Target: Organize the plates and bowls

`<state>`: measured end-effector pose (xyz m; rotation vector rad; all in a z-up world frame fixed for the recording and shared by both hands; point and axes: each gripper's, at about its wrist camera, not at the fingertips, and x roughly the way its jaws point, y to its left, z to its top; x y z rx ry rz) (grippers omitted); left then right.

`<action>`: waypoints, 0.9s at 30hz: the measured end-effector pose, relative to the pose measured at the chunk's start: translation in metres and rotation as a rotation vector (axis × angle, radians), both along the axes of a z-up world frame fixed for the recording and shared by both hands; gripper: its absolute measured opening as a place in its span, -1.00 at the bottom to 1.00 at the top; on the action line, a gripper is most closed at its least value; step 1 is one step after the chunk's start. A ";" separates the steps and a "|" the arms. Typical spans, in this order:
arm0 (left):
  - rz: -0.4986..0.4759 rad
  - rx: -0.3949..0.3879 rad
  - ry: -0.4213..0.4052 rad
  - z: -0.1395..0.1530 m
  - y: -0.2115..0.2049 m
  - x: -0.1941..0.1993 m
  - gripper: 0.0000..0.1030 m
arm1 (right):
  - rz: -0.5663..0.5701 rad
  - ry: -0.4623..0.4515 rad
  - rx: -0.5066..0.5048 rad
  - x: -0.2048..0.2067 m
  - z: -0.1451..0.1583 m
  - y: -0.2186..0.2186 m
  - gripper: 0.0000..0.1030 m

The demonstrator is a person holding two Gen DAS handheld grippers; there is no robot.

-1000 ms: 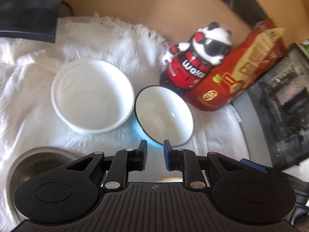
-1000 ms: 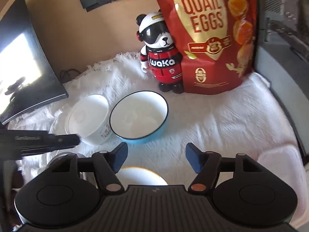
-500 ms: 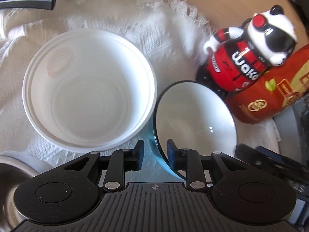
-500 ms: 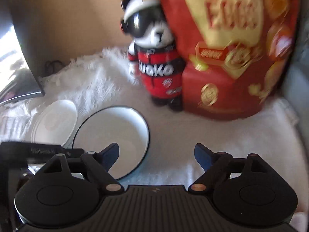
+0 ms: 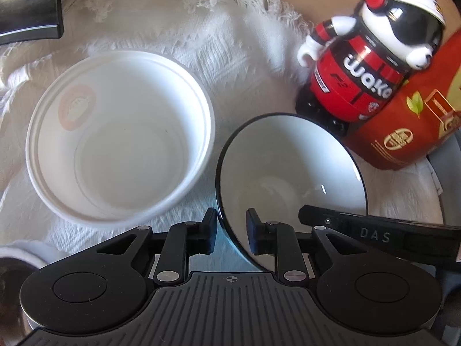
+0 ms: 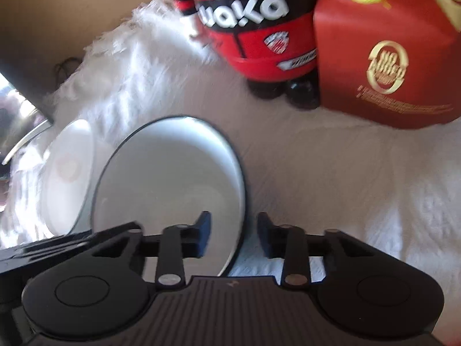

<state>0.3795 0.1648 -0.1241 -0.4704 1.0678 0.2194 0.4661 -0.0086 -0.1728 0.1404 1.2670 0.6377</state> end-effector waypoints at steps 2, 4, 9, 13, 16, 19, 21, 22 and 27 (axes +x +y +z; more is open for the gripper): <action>-0.028 0.006 0.017 0.003 -0.009 -0.004 -0.52 | 0.010 -0.017 -0.012 -0.004 0.005 -0.003 -0.41; -0.058 0.002 0.039 0.005 -0.019 -0.010 -0.47 | 0.014 -0.033 -0.021 -0.011 0.011 -0.011 -0.41; -0.130 0.000 0.065 0.002 -0.039 -0.020 -0.50 | 0.026 -0.031 -0.036 -0.024 0.016 -0.035 -0.41; -0.109 -0.005 0.055 0.000 -0.034 -0.013 -0.54 | 0.049 -0.021 -0.031 -0.031 0.011 -0.048 -0.41; -0.111 -0.006 0.065 -0.004 -0.032 -0.006 -0.54 | 0.045 -0.011 -0.020 -0.027 0.007 -0.045 -0.41; -0.122 0.004 0.080 -0.007 -0.034 0.003 -0.53 | 0.044 0.007 -0.024 -0.025 0.000 -0.037 -0.36; -0.127 0.006 0.089 -0.010 -0.032 0.007 -0.53 | 0.036 -0.011 -0.042 -0.023 -0.004 -0.033 -0.35; -0.128 0.004 0.091 -0.011 -0.031 0.010 -0.53 | 0.034 -0.015 -0.037 -0.022 -0.003 -0.033 -0.34; -0.142 -0.003 0.101 -0.019 -0.027 0.021 -0.54 | 0.046 -0.016 -0.025 -0.018 -0.004 -0.031 -0.32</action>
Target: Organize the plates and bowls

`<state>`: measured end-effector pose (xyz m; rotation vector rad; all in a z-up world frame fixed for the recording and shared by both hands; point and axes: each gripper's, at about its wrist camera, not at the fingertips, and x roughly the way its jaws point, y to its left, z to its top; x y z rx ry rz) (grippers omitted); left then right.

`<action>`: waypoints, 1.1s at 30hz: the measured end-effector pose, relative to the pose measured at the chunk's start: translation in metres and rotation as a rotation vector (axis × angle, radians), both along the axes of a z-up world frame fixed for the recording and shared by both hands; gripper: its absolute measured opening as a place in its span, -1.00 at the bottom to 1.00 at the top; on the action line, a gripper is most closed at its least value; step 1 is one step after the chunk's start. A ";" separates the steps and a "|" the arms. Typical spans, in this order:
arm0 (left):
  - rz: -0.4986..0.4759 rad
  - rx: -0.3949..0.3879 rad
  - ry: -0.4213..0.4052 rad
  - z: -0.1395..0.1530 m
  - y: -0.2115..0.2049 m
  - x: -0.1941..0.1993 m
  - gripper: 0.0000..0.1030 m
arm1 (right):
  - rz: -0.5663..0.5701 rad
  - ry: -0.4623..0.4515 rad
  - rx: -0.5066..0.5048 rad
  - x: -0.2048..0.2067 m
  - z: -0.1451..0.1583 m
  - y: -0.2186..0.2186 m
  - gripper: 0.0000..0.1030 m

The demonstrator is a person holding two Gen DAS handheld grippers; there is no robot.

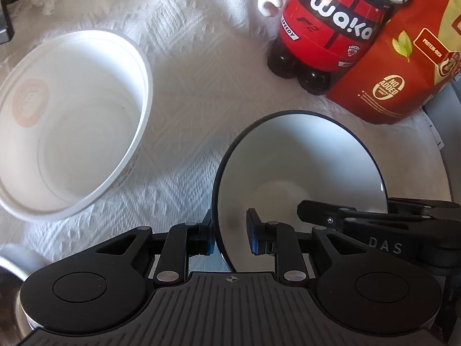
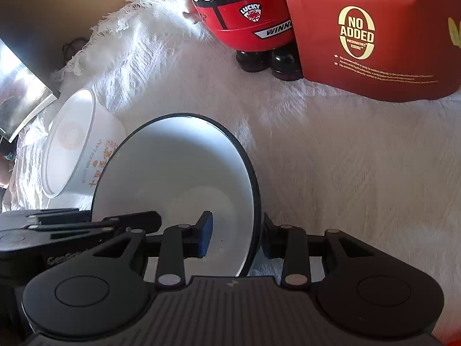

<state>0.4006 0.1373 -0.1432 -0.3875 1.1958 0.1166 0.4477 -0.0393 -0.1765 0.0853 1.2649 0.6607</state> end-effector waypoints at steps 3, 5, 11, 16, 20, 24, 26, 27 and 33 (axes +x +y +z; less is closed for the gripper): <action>0.002 -0.028 0.017 -0.006 0.004 0.004 -0.54 | 0.003 0.004 0.012 0.003 -0.001 -0.001 -0.32; 0.009 -0.061 0.031 -0.010 0.007 0.005 -0.54 | 0.004 0.003 0.014 0.002 -0.001 -0.002 -0.32; 0.053 -0.174 0.091 -0.015 0.022 0.014 -0.48 | -0.013 0.007 0.022 0.002 -0.001 -0.003 -0.32; -0.018 -0.118 0.079 -0.007 0.012 0.016 -0.42 | -0.029 0.001 0.013 0.001 0.000 0.000 -0.31; -0.053 -0.097 0.035 0.014 0.011 0.009 -0.42 | -0.045 -0.018 0.002 -0.004 0.008 -0.001 -0.30; -0.059 -0.100 0.001 0.040 0.014 -0.003 -0.43 | -0.059 -0.044 0.025 -0.013 0.030 -0.005 -0.30; -0.078 -0.099 -0.022 0.057 0.014 -0.014 -0.43 | -0.072 -0.053 0.036 -0.019 0.045 -0.007 -0.30; -0.090 -0.102 -0.033 0.065 0.014 -0.020 -0.42 | -0.075 -0.063 0.043 -0.024 0.054 -0.008 -0.30; -0.175 -0.128 -0.050 0.091 0.020 -0.068 -0.42 | -0.049 -0.090 0.056 -0.065 0.097 -0.014 -0.31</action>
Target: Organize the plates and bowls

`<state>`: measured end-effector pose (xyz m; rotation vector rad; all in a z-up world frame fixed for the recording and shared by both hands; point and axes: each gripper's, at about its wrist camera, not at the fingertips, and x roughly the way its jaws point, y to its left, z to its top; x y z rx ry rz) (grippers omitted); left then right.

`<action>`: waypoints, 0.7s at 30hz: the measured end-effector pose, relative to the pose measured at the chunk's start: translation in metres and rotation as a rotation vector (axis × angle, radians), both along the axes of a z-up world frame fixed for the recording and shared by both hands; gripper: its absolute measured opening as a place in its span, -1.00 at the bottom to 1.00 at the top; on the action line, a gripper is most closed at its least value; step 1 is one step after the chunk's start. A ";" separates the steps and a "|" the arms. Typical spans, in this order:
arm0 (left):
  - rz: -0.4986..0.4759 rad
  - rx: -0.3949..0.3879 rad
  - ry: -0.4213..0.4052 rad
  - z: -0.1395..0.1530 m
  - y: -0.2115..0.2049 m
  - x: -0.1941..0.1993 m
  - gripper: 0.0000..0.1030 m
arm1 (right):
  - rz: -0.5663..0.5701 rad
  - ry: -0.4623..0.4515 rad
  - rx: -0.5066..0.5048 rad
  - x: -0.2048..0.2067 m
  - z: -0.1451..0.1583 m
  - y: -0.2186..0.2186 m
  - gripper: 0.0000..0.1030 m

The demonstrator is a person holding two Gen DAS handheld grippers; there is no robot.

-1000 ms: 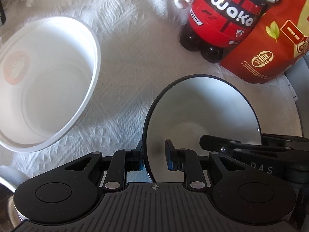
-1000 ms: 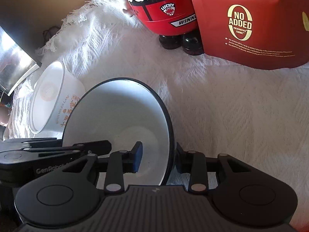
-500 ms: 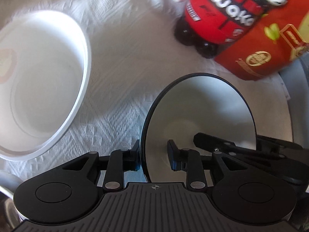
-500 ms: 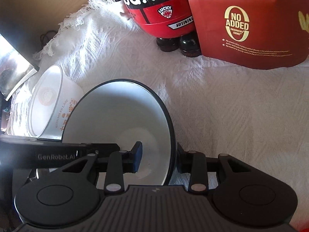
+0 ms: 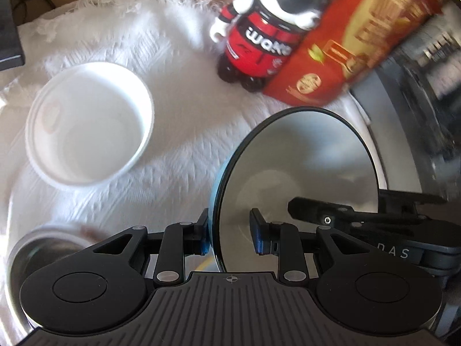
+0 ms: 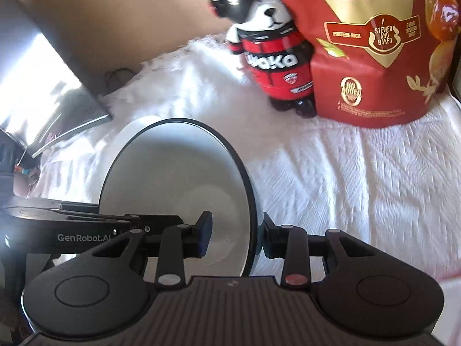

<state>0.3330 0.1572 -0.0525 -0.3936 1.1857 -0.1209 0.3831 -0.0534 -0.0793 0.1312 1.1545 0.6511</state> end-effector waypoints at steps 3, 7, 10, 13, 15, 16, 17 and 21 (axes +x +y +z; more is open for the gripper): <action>-0.033 0.023 0.012 -0.005 -0.003 -0.021 -0.40 | 0.028 0.030 -0.031 -0.025 0.005 0.007 -0.31; -0.049 -0.003 0.061 -0.026 -0.006 -0.040 -0.40 | 0.046 0.053 -0.082 -0.054 -0.004 0.013 -0.30; -0.065 -0.020 0.092 -0.041 -0.007 -0.050 -0.40 | 0.022 0.107 -0.102 -0.066 -0.022 0.013 -0.30; -0.079 -0.017 0.112 -0.051 -0.009 -0.058 -0.42 | -0.009 0.158 -0.110 -0.077 -0.041 0.009 -0.31; -0.086 -0.011 0.116 -0.055 -0.009 -0.060 -0.43 | -0.019 0.163 -0.124 -0.082 -0.049 0.011 -0.31; -0.084 -0.020 0.114 -0.056 -0.008 -0.062 -0.43 | -0.023 0.161 -0.131 -0.084 -0.051 0.012 -0.31; -0.085 -0.023 0.113 -0.056 -0.007 -0.063 -0.48 | -0.028 0.164 -0.133 -0.085 -0.054 0.013 -0.31; -0.085 -0.029 0.109 -0.052 -0.002 -0.067 -0.54 | -0.040 0.177 -0.124 -0.087 -0.057 0.012 -0.31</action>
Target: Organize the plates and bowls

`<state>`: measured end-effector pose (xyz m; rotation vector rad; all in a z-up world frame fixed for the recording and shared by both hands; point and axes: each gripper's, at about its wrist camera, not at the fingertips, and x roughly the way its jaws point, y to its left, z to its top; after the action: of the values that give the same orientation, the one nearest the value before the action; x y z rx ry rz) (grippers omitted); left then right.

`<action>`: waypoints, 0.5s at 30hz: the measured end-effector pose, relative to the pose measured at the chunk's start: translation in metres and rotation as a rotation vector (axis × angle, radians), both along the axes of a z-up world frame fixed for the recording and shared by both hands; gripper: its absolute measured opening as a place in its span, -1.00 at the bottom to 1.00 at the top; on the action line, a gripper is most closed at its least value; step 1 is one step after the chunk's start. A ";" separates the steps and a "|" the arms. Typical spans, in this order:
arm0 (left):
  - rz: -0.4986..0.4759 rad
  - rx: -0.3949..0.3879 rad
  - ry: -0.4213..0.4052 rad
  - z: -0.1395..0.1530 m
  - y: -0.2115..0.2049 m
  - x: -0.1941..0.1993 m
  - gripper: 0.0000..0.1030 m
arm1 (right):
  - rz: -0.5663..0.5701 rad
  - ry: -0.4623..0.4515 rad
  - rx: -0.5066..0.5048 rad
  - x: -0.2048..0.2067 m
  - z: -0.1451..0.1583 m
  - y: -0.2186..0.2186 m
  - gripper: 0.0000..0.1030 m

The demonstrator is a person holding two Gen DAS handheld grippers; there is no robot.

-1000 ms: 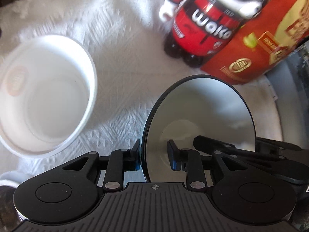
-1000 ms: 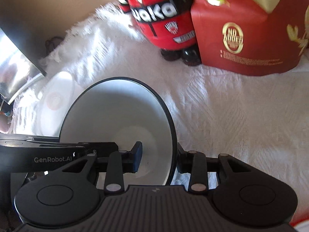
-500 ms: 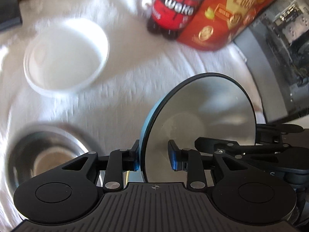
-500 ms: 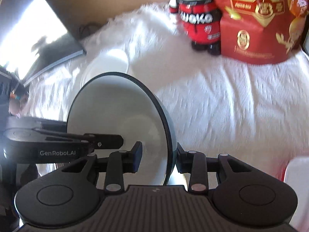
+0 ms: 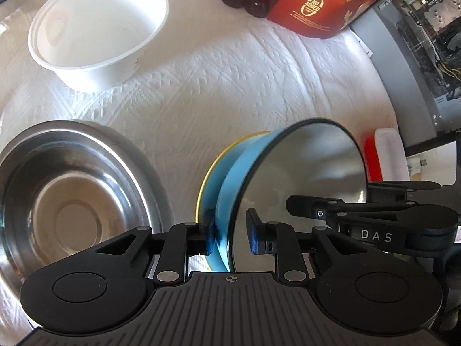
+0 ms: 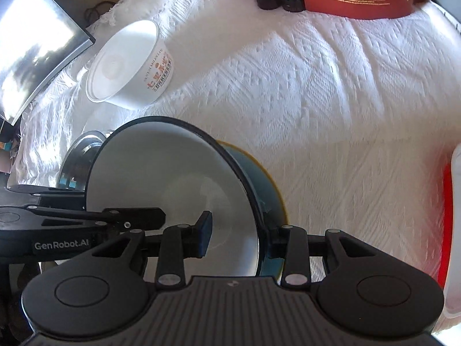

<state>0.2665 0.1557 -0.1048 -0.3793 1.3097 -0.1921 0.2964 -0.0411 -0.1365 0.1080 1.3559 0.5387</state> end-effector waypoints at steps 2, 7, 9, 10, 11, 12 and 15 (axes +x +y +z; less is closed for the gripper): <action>0.000 -0.005 -0.006 0.003 0.003 -0.004 -0.56 | 0.000 -0.003 -0.009 -0.002 0.001 0.000 -0.31; -0.006 -0.010 -0.017 0.007 0.005 -0.010 -0.58 | -0.003 -0.013 -0.023 -0.007 0.006 -0.001 -0.31; -0.001 -0.009 -0.023 0.008 0.005 -0.012 -0.58 | -0.007 -0.018 -0.029 -0.008 0.008 -0.001 -0.31; 0.000 -0.009 -0.026 0.009 0.005 -0.013 -0.58 | -0.006 -0.025 -0.035 -0.009 0.009 -0.001 -0.31; 0.002 -0.009 -0.030 0.011 0.007 -0.015 -0.58 | -0.005 -0.031 -0.041 -0.010 0.010 -0.001 -0.31; 0.004 -0.008 -0.035 0.013 0.008 -0.017 -0.58 | -0.004 -0.041 -0.049 -0.011 0.012 0.000 -0.31; 0.011 -0.003 -0.059 0.020 0.011 -0.020 -0.59 | 0.000 -0.073 -0.067 -0.014 0.018 0.000 -0.31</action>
<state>0.2465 0.1669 -0.0853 -0.3811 1.2495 -0.1948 0.2824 -0.0416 -0.1183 0.0334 1.3011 0.4917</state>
